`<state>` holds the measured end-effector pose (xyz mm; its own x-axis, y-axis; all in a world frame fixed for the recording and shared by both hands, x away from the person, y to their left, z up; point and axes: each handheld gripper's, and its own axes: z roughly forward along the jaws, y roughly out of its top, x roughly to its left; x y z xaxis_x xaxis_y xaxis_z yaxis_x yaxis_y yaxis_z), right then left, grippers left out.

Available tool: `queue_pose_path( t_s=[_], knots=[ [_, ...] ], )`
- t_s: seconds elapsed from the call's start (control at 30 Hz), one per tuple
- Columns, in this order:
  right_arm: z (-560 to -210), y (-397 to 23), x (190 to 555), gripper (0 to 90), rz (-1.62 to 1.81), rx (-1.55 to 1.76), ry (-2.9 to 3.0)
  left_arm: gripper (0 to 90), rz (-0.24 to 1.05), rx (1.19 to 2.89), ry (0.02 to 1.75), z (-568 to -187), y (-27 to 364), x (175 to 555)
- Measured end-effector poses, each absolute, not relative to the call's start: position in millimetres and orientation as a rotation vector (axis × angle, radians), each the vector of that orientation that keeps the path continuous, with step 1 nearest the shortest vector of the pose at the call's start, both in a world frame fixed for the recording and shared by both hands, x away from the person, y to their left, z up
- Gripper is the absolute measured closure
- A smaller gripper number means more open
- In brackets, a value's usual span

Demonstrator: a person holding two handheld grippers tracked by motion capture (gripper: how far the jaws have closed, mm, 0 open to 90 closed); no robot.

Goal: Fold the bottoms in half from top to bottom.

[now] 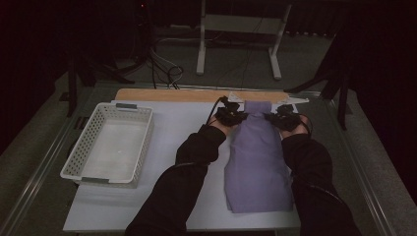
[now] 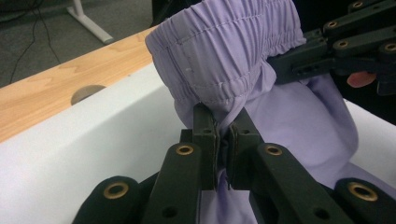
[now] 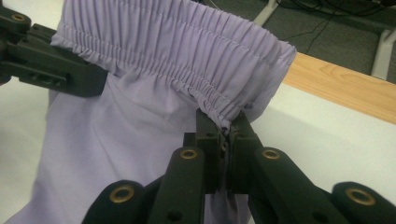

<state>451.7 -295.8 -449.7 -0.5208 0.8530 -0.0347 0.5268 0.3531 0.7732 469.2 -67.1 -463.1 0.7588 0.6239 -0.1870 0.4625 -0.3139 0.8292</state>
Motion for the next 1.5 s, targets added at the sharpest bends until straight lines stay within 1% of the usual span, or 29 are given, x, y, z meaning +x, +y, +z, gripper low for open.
queue_pose_path(
  t_s=[0.37, 0.43, 0.47, 1.0, 1.23, 1.43, 1.5],
  knots=[
    [-443, -302, 417, 86.2, 1.057, 1.186, 2.172, 84.6, 0.179, 1.985, 0.747, -452, -68, 442],
    [-442, -303, 413, 86.2, 1.054, 1.181, 2.178, 84.6, 0.179, 1.985, 0.747, -452, -68, 442],
    [-441, -304, 405, 86.2, 1.048, 1.169, 2.196, 84.6, 0.150, 1.991, 0.732, -454, -66, 433],
    [-449, -305, 368, 86.1, 1.012, 1.109, 2.290, 84.5, 0.041, 2.007, 0.685, -466, -61, 394],
    [-458, -306, 344, 86.1, 1.010, 1.099, 2.322, 84.5, -0.011, 2.013, 0.677, -476, -59, 375],
    [-464, -305, 323, 86.1, 1.020, 1.088, 2.309, 84.5, 0.017, 2.044, 0.636, -479, -58, 359],
    [-466, -305, 317, 86.1, 1.031, 1.096, 2.317, 84.5, 0.067, 2.078, 0.610, -481, -59, 350]
  ],
)
